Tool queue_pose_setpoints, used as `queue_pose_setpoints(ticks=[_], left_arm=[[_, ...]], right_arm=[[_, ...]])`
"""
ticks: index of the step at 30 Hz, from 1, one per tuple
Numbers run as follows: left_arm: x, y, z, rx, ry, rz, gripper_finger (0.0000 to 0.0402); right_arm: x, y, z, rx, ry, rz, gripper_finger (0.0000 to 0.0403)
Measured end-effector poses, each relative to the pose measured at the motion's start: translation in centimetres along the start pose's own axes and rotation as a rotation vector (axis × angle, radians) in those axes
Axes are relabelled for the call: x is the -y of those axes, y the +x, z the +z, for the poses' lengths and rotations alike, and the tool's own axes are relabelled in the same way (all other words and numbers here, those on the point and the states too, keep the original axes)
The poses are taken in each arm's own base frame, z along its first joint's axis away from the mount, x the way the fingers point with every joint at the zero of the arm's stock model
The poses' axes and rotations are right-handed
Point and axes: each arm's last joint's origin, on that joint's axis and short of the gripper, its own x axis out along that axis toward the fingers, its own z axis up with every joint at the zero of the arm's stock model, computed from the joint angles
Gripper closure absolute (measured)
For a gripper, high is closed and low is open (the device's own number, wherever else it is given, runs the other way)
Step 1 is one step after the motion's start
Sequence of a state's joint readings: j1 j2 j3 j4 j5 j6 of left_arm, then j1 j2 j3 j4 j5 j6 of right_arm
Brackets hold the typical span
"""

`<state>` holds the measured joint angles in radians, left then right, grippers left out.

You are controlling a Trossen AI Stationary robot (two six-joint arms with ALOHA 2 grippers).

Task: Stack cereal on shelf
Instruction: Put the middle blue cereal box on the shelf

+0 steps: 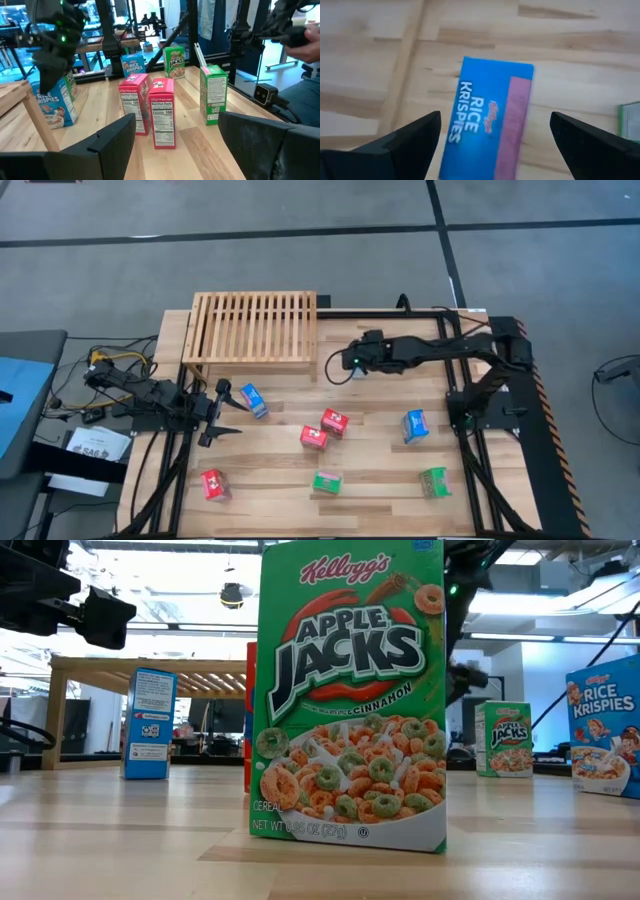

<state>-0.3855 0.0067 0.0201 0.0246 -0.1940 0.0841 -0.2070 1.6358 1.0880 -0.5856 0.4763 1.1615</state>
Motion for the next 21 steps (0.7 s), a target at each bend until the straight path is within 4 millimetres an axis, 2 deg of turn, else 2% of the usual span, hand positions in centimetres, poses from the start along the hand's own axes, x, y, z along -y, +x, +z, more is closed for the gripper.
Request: queue_pose_setpoints(ticks=[6,21], left_arm=[[0.00,0.00,0.01,0.001,0.000,0.000,0.0127],[0.00,0.00,0.01,0.001,0.001,0.000,0.0127]], right_arm=[[0.04,1.20,-0.29,-0.022,-0.020,-0.032,0.0003],[0.08,1.20,-0.31,-0.024,-0.107,-0.035,0.0003]])
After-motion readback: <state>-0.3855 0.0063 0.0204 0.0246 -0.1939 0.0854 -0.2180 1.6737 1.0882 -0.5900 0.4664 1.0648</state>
